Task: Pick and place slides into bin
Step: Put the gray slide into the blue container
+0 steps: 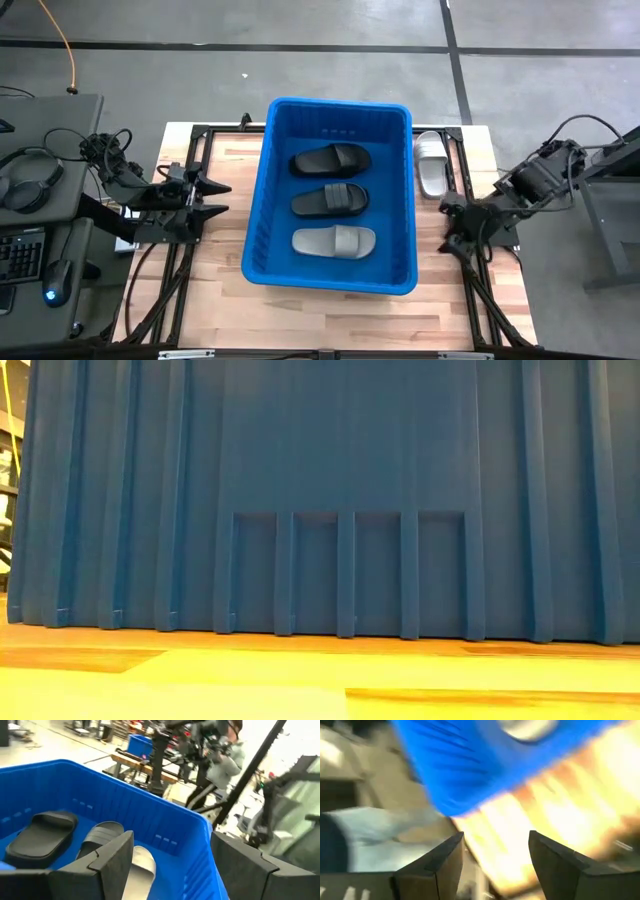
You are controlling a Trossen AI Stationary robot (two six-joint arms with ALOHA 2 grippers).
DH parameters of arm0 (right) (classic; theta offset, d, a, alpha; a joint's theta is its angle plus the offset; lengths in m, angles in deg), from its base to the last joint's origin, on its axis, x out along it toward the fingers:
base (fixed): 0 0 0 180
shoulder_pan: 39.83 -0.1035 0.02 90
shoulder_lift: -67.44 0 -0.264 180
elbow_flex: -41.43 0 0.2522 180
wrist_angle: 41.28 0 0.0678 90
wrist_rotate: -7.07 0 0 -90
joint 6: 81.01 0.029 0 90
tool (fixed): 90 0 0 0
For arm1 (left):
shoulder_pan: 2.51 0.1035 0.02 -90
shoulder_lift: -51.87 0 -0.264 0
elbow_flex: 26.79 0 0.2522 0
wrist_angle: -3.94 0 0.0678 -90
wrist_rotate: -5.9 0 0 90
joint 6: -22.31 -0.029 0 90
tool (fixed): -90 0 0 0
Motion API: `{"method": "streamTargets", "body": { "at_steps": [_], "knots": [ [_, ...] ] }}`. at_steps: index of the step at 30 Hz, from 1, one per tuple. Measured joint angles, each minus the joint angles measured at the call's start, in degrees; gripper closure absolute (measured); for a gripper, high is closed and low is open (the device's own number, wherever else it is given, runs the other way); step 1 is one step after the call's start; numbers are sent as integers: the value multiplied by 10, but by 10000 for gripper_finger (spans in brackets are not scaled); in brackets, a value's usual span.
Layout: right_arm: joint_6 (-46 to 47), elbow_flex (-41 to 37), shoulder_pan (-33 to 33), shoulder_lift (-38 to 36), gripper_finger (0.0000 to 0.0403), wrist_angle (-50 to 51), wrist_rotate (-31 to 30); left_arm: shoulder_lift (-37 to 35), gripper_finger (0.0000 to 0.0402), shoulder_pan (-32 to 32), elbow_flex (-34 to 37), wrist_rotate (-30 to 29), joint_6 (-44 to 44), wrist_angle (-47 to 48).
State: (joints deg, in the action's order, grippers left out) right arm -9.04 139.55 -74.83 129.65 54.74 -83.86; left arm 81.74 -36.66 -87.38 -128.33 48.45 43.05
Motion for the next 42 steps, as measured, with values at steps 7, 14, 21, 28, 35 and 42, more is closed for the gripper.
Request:
{"method": "streamTargets", "body": {
  "at_steps": [7, 14, 21, 28, 35, 42],
  "knots": [
    [-68, -2, -19, -5, 192, 70, -21, 0, 149, 0, 0, -19, 13, 3],
    [-169, -2, -32, 0, 192, 77, -102, 0, 149, 0, 0, -17, 13, 6],
    [-213, -55, -37, -21, 192, 76, -125, 0, 149, 0, 0, -17, 12, 6],
    [-195, -183, -37, -69, 192, 79, -67, 0, 149, 0, 0, -17, 12, 6],
    [-139, -216, -34, -90, 192, 79, -101, 0, 149, 0, 0, -17, 12, 6],
    [-182, -216, -29, -86, 192, 60, -177, 0, 149, 0, 0, -17, 12, 6]
  ]
}}
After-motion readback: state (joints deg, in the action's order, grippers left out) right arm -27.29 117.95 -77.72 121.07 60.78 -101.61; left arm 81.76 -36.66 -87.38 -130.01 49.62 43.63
